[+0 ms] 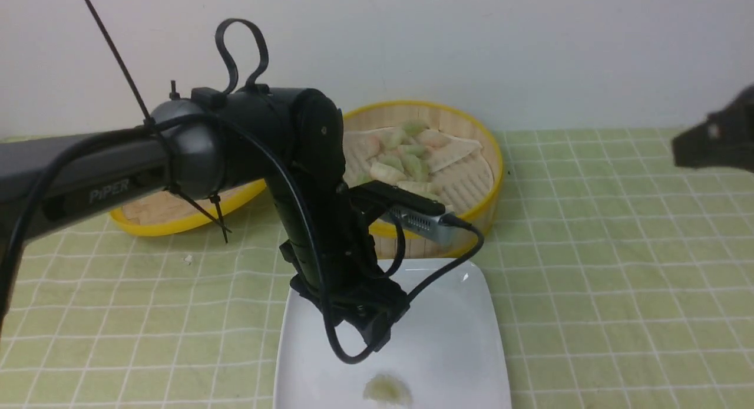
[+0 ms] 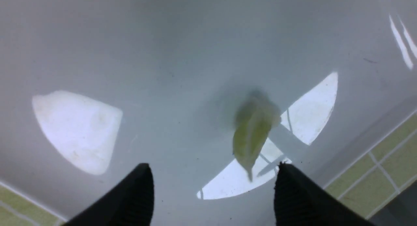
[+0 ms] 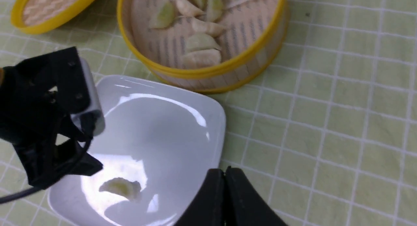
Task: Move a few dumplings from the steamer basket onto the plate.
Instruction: Use the left arm to put the dumpling into the plate, then use the right arm to grab a dumpling from inside the steamer
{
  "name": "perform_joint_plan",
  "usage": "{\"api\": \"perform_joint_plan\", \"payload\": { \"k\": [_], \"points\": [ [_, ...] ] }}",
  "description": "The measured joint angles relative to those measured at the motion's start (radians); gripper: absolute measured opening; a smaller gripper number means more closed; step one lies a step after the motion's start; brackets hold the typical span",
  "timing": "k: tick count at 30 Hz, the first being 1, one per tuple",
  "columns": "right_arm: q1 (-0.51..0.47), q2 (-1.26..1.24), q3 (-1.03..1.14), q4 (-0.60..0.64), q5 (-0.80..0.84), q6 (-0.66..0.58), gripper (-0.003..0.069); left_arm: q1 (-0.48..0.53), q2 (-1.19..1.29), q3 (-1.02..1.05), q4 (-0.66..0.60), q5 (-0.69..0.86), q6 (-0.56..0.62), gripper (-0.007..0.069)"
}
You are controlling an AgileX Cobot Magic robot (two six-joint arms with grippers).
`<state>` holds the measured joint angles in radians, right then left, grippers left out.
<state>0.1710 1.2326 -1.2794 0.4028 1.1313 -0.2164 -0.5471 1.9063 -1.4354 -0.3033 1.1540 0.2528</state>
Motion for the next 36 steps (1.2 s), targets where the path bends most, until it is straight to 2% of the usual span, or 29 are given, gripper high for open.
{"api": "perform_joint_plan", "payload": {
  "k": [2,3,4,6,7,9,11,13,15,19,22,25,27,30,34,36],
  "points": [
    [0.065,0.129,-0.094,0.000,0.002,-0.027,-0.0015,0.004,-0.029,-0.006,0.020,0.031,-0.019,0.0375],
    [0.065,0.142,-0.103,0.000,0.002,-0.027,-0.0015,0.004,-0.034,-0.006,0.024,0.033,-0.020,0.0365],
    [0.114,0.256,-0.187,-0.019,0.005,-0.032,-0.0011,0.011,-0.080,-0.006,0.057,0.045,-0.043,0.0239],
    [0.139,0.361,-0.266,-0.036,0.014,-0.032,-0.0009,0.018,-0.153,0.000,0.083,0.047,-0.069,0.0114],
    [0.147,0.439,-0.329,-0.048,0.022,-0.031,-0.0006,0.020,-0.200,0.007,0.097,0.048,-0.083,0.0064],
    [0.151,0.542,-0.417,-0.062,0.035,-0.031,0.0008,0.024,-0.284,0.029,0.108,0.048,-0.104,0.0019],
    [0.151,0.632,-0.499,-0.068,0.053,-0.031,0.0026,0.024,-0.361,0.055,0.109,0.052,-0.122,0.0004],
    [0.151,0.809,-0.676,-0.088,0.098,-0.031,0.0095,0.024,-0.497,0.110,0.109,0.058,-0.140,-0.0006],
    [0.155,0.897,-0.768,-0.090,0.104,-0.031,0.0150,0.024,-0.582,0.143,0.109,0.058,-0.146,-0.0006],
    [0.180,1.086,-0.961,-0.119,0.104,-0.020,0.0310,0.026,-0.710,0.193,0.120,0.044,-0.165,-0.0006],
    [0.225,1.170,-1.015,-0.152,0.107,0.012,0.0430,0.026,-0.780,0.203,0.157,0.058,-0.201,-0.0006],
    [0.265,1.191,-1.016,-0.210,0.113,0.026,0.0505,0.026,-0.812,0.204,0.202,0.086,-0.241,-0.0006],
    [0.293,1.202,-1.016,-0.252,0.114,0.026,0.0540,0.026,-0.825,0.204,0.240,0.097,-0.263,-0.0006],
    [0.310,1.224,-1.016,-0.273,0.113,0.026,0.0556,0.026,-0.831,0.204,0.268,0.097,-0.277,-0.0006],
    [0.313,1.248,-1.017,-0.305,0.110,0.064,0.0556,0.026,-0.831,0.204,0.279,0.098,-0.279,-0.0006],
    [0.313,1.262,-1.017,-0.323,0.110,0.093,0.0531,0.026,-0.831,0.205,0.280,0.098,-0.279,-0.0006]
  ]
}}
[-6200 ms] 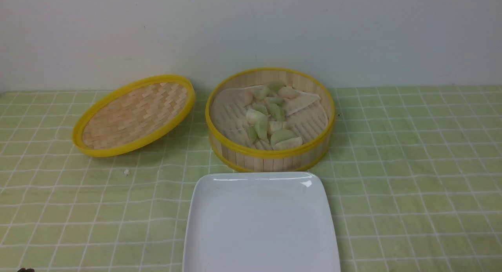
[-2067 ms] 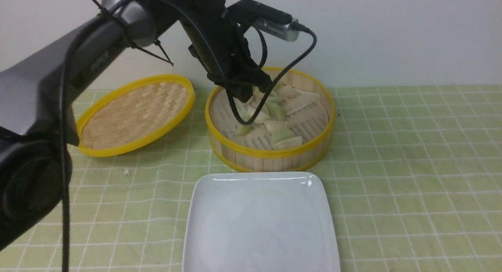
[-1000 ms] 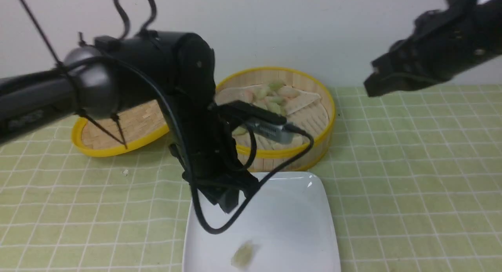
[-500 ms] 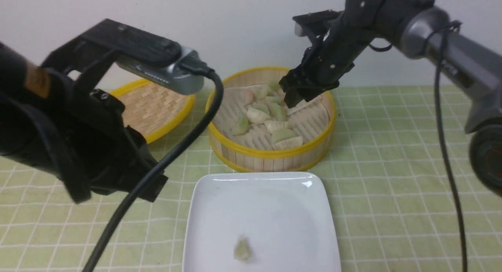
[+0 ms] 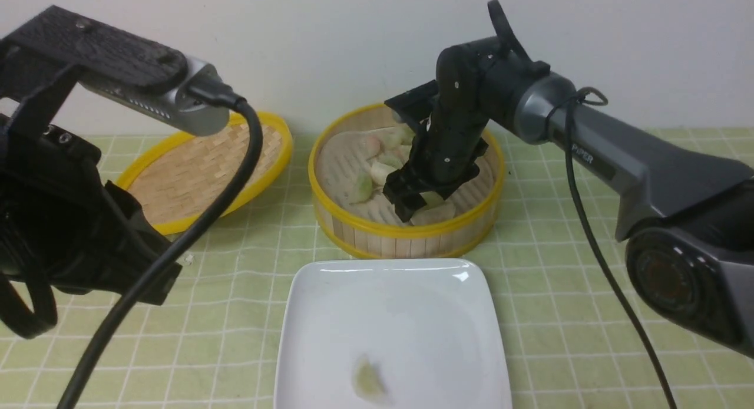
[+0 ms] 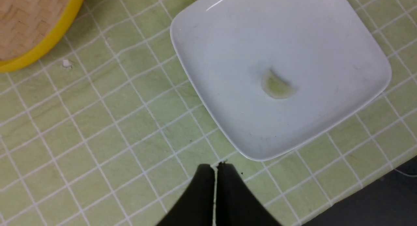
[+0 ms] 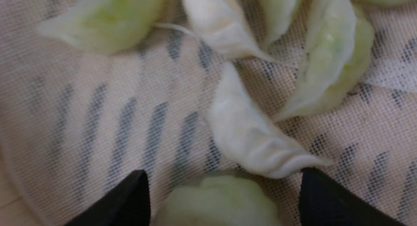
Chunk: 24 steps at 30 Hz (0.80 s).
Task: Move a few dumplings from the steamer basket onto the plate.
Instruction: Use the right arm to grab a dumpling from inside the steamer
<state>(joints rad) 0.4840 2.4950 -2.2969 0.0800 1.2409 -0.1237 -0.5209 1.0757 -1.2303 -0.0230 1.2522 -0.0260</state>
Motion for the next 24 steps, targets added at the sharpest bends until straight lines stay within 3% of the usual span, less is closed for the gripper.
{"api": "perform_joint_plan", "payload": {
  "k": [3,14,20,24],
  "points": [
    [0.001,0.008,-0.006,-0.010,-0.002,0.018,0.0453,0.000,0.000,0.001,0.000,0.000,-0.001,-0.0006],
    [0.001,-0.193,0.016,-0.034,0.004,0.066,0.0454,0.000,0.000,0.001,0.003,0.001,-0.001,-0.0006],
    [0.007,-0.527,0.389,0.102,0.002,0.075,0.0454,0.000,0.000,0.001,0.004,0.001,-0.001,-0.0006],
    [0.042,-0.591,0.638,0.188,-0.032,0.075,0.0454,0.000,0.000,0.001,0.004,0.002,-0.001,-0.0006]
  ]
}}
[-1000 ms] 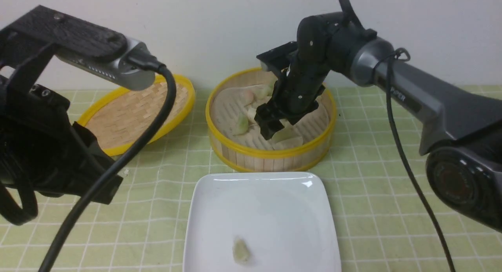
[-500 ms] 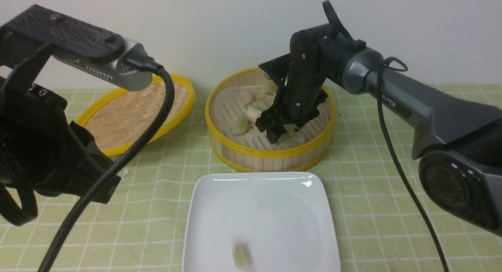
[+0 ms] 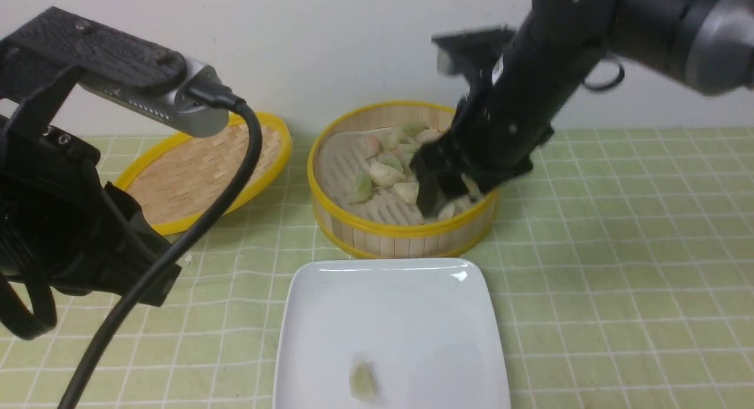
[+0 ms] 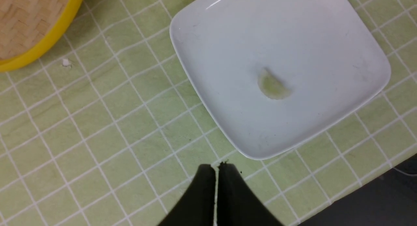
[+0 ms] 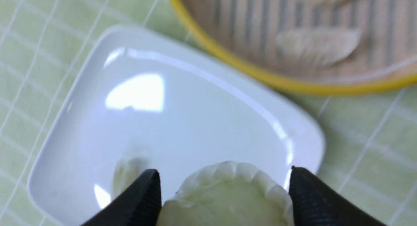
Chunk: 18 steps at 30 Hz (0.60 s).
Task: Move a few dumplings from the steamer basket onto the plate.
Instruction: Use the right arm to grab a dumpling from inside the steamer, then use the right arm to put the dumpling into the plate
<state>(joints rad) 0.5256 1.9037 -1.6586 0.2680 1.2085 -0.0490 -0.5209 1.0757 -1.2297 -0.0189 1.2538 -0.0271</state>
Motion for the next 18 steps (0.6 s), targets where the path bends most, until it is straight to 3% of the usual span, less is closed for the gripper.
{"api": "perform_joint_plan", "payload": {
  "k": [4,8,10,14,18],
  "points": [
    [0.064,0.038,0.165,0.025,-0.107,-0.014,0.0454,0.000,0.000,0.000,0.000,0.000,0.003,-0.0006],
    [0.089,0.069,0.175,0.038,-0.145,-0.021,0.0454,0.000,0.000,0.000,0.000,0.000,0.003,-0.0006],
    [0.090,0.069,0.166,0.039,-0.136,-0.021,0.0484,0.000,0.000,0.000,0.000,0.000,0.004,-0.0006],
    [0.090,0.058,0.111,0.009,-0.059,-0.007,0.0623,0.000,0.000,0.000,0.000,0.000,0.006,-0.0006],
    [0.090,-0.011,0.091,-0.017,-0.015,0.011,0.0651,0.000,0.000,0.000,0.000,0.000,0.007,-0.0006]
  ]
}}
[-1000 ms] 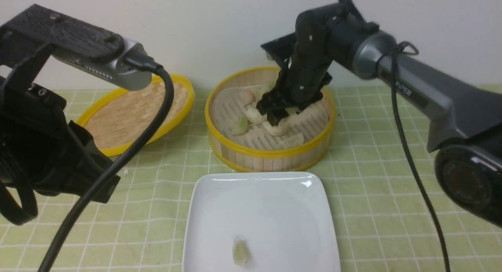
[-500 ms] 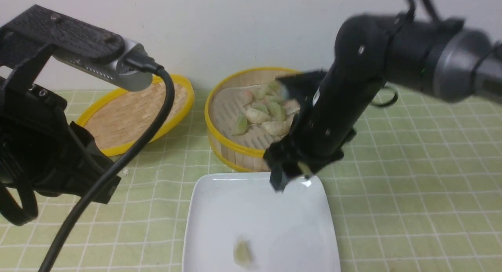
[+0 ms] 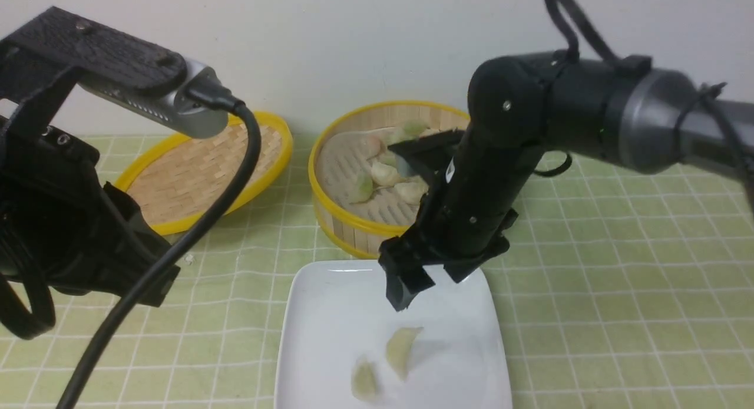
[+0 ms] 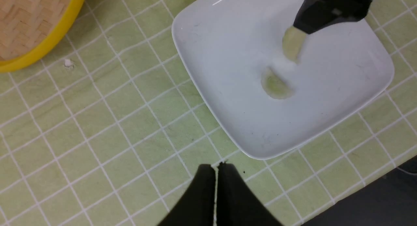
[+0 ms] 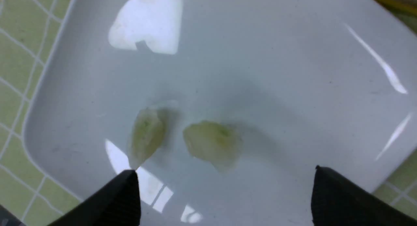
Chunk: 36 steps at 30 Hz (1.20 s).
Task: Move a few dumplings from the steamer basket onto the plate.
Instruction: Use the right arm to put the dumpling into the plate
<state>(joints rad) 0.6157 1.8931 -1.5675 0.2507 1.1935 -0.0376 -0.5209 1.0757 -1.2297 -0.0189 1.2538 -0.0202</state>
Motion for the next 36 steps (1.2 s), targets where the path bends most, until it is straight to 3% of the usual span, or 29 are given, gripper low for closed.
{"api": "perform_joint_plan", "payload": {
  "k": [2,4,6,10,13,16,17,21,28,32,36],
  "points": [
    [0.000,-0.075,-0.002,-0.027,0.018,0.005,0.0629,0.000,0.000,0.000,0.000,0.000,0.000,-0.0006],
    [0.000,-0.137,-0.002,-0.066,0.031,0.027,0.0561,0.000,0.000,0.000,0.000,0.000,0.001,-0.0006],
    [0.000,-0.229,0.006,-0.115,0.035,0.063,0.0443,0.000,0.000,0.000,0.000,0.001,0.002,-0.0006],
    [0.000,-0.516,0.146,-0.198,-0.015,0.165,0.0120,0.000,-0.004,0.000,-0.002,0.000,0.003,-0.0006],
    [0.000,-0.805,0.407,-0.225,-0.198,0.222,0.0012,0.001,-0.017,0.000,-0.016,-0.018,0.003,-0.0006],
    [0.000,-0.992,0.609,-0.244,-0.361,0.240,-0.0006,0.001,-0.022,0.000,-0.024,-0.041,0.003,-0.0006],
    [0.000,-1.143,0.777,-0.262,-0.524,0.246,-0.0011,0.001,-0.023,0.000,-0.026,-0.062,0.003,-0.0006],
    [0.000,-1.510,1.103,-0.304,-0.867,0.294,-0.0012,0.001,-0.024,0.000,-0.041,-0.099,0.008,-0.0006],
    [0.000,-1.797,1.216,-0.431,-0.939,0.328,-0.0012,0.001,-0.083,0.028,-0.078,-0.223,0.038,-0.0006],
    [0.000,-1.905,1.217,-0.511,-0.949,0.330,-0.0012,0.003,-0.342,0.229,-0.091,-0.481,0.042,-0.0006],
    [0.000,-1.908,1.217,-0.511,-0.939,0.348,-0.0012,0.003,-0.559,0.434,-0.103,-0.676,0.038,-0.0006]
  ]
}}
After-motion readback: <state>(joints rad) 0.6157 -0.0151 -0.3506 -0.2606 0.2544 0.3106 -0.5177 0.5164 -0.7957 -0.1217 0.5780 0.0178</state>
